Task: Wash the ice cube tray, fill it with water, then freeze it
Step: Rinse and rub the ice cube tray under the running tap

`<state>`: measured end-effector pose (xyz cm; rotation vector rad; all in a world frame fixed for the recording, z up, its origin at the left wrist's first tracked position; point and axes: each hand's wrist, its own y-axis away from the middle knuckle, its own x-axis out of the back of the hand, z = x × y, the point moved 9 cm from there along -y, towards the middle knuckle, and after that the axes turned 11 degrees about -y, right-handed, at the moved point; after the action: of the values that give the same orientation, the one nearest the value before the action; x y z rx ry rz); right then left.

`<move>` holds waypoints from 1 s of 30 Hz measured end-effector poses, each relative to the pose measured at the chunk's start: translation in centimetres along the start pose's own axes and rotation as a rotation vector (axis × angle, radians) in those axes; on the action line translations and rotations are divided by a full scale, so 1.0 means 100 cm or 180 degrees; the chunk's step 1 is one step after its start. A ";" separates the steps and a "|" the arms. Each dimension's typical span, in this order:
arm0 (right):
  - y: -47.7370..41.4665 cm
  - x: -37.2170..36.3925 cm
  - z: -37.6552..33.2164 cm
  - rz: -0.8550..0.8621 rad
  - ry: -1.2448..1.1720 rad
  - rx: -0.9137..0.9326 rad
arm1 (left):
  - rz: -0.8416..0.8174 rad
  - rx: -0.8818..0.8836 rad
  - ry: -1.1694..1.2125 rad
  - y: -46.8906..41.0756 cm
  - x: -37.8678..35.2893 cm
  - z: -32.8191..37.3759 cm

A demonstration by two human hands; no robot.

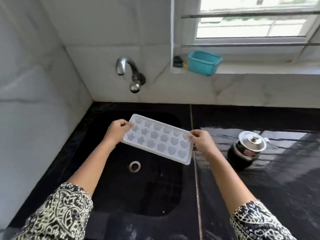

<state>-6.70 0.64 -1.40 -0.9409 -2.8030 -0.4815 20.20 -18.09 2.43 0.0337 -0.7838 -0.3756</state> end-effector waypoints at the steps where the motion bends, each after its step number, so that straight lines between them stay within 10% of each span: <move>1: -0.005 -0.014 -0.009 -0.0090 0.0107 0.0061 | -0.0038 0.0071 0.0299 0.004 0.006 -0.011; 11: -0.053 -0.127 -0.068 -0.0641 0.0414 0.0331 | -0.1224 0.1119 0.3347 0.027 0.022 -0.074; 30: -0.156 -0.238 -0.155 -0.0678 -0.1558 -0.0641 | -0.1165 0.1076 0.3828 -0.002 0.043 -0.117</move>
<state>3.22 -29.76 3.53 -0.9014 -3.3733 -0.6473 31.06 -20.97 -3.02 0.6666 0.3720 -0.4767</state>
